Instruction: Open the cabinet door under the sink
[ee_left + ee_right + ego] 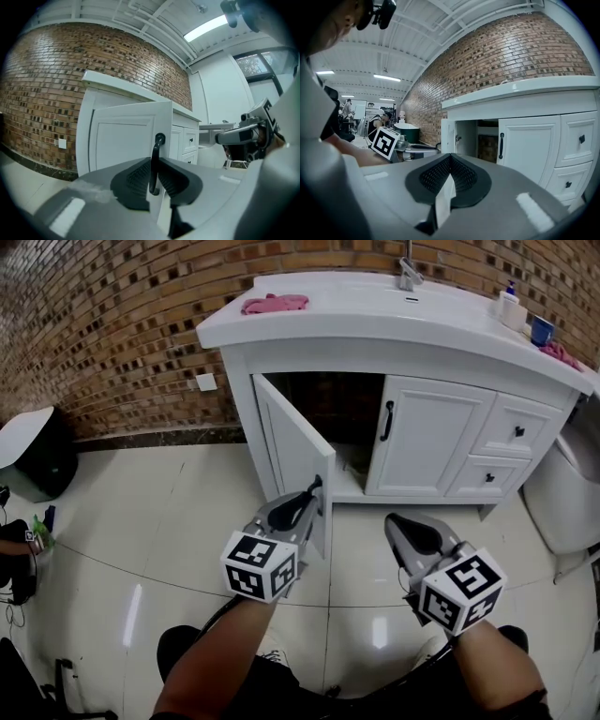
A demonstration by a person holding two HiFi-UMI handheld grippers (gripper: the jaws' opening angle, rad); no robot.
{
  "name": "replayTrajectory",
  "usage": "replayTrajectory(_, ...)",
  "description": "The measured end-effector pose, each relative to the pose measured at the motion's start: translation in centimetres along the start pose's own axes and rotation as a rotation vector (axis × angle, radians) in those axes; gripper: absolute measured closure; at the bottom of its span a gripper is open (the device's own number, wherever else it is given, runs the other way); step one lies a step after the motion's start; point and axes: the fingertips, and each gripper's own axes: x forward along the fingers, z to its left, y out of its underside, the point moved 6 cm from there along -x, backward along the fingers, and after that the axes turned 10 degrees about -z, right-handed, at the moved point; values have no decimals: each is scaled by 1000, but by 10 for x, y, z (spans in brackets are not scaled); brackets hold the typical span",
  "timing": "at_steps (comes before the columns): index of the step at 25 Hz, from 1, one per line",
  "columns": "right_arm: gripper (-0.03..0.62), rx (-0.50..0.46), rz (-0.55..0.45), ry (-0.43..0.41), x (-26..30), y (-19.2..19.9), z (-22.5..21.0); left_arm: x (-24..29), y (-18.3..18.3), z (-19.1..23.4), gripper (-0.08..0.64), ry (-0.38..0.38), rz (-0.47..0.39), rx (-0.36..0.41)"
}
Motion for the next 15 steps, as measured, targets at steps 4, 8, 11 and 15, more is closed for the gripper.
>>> replayTrajectory(4, 584, -16, -12, -26, 1, -5, 23, -35, -6, 19, 514, -64, -17, 23)
replayTrajectory(8, 586, -19, -22, -49, 4, -4, 45, -60, -8, 36, 519, -136, -8, 16)
replayTrajectory(11, 586, -10, -25, -60, 3, -4, 60, -77, -9, 49, 525, -193, -18, 34)
replayTrajectory(15, 585, -17, -15, -78, 0, -1, 77, -102, -14, 82, 532, -283, -38, 54)
